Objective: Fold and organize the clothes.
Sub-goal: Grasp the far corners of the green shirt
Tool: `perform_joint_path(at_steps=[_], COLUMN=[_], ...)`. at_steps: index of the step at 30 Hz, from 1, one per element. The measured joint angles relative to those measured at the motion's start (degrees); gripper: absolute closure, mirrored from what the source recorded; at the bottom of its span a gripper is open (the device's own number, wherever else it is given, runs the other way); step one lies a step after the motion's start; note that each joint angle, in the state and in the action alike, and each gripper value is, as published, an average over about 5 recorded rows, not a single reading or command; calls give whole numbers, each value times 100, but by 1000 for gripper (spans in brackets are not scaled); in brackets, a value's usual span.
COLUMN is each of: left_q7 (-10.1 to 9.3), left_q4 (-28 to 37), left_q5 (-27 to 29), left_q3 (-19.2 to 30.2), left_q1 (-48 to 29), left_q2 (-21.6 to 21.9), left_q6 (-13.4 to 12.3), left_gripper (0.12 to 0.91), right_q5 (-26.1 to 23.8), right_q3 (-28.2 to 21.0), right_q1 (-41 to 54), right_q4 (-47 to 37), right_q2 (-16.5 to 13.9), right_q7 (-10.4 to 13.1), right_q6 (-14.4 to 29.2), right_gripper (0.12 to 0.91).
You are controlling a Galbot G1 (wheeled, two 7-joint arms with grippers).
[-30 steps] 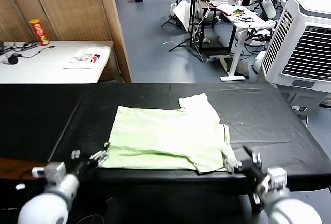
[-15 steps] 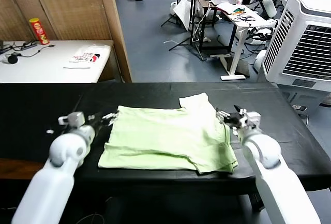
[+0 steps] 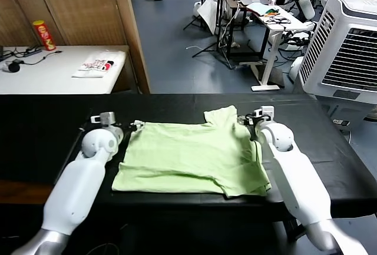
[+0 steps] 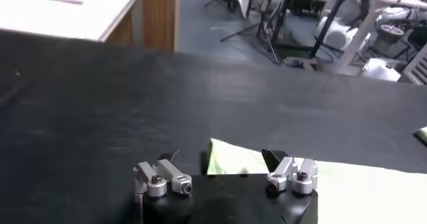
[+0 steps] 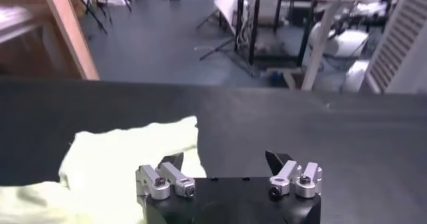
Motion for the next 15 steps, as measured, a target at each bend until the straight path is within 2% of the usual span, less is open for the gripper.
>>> perform_joint_path(at_steps=[2,7,10,12,15], left_q7=[10,44,71,104,157], left_q4=[49,132,184,220,282], left_q5=[20,81,121,160,244], left_q3=[14,23,18,9,-11], left_q1=[-15,-31,-40,-47,-60], left_q2=[-24,-36,-43,-58,-97], left_q6=[16,26,18,4,-23], left_gripper=[232,273,380,479,634], right_q5=[-28,-107,-130,-134,-133], right_q3=[-32,-76,-77,-73,-65], right_q1=[32,106,130,139,138], right_q4=[-85,-251,-322,-359,-383], right_q2=[23,97,145,174,206], right_q7=[-24,-95,-115,-130,-166], right_q6=[5,34,45,52,69], right_gripper=[276,455,524,551,661])
